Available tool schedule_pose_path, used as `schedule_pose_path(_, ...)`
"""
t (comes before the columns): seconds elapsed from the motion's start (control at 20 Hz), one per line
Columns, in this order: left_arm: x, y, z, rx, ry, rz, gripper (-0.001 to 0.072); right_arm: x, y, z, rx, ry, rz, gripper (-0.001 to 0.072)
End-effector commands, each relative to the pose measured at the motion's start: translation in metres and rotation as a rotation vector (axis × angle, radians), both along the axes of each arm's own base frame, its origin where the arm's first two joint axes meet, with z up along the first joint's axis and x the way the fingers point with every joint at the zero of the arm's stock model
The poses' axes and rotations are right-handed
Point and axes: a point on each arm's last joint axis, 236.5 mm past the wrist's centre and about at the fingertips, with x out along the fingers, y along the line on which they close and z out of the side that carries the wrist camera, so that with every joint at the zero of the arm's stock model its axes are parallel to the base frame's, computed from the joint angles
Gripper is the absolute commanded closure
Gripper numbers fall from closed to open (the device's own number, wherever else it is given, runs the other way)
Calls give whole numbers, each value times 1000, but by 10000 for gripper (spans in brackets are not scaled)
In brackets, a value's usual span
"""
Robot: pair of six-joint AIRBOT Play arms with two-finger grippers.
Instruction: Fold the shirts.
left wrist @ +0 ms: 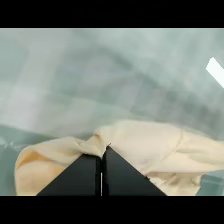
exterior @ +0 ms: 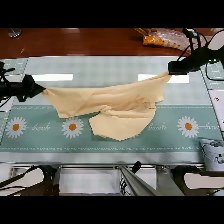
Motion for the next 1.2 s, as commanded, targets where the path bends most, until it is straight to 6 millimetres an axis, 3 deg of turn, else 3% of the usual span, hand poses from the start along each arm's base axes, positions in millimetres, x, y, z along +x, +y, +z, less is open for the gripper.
schedule_pose_path(0.0,62,4,57,-79,-250,36,690,51,-2,14,25,-206,-61,696)
schedule_pose_path(0.1,85,19,84,-44,-339,73,690,72,-4,35,78,-313,-142,696)
schedule_pose_path(0.15,91,23,85,-37,-347,83,689,79,-3,42,104,-348,-170,696)
schedule_pose_path(0.25,97,23,63,-56,-303,78,690,86,3,42,135,-364,-186,696)
schedule_pose_path(0.5,99,-10,-17,-157,-124,0,689,82,13,-2,130,-255,-167,696)
schedule_pose_path(0.7,115,-11,-34,-241,-111,74,687,84,13,-28,128,-206,-173,696)
schedule_pose_path(0.75,115,-10,-35,-242,-109,78,648,83,13,-32,127,-196,-173,696)
schedule_pose_path(0.8,115,-8,-35,-244,-108,77,478,82,14,-35,127,-186,-172,696)
schedule_pose_path(0.85,113,-7,-33,-253,-107,71,236,81,14,-36,127,-178,-170,696)
schedule_pose_path(0.9,109,-4,-28,-275,-100,67,130,79,14,-37,125,-172,-167,696)
schedule_pose_path(1.05,83,9,-7,-346,-60,3,127,76,13,-40,115,-157,-161,695)
schedule_pose_path(1.1,69,27,-16,-289,-8,15,137,74,14,-41,115,-148,-159,695)
schedule_pose_path(1.15,53,50,-30,-198,62,42,192,72,14,-42,115,-136,-157,696)
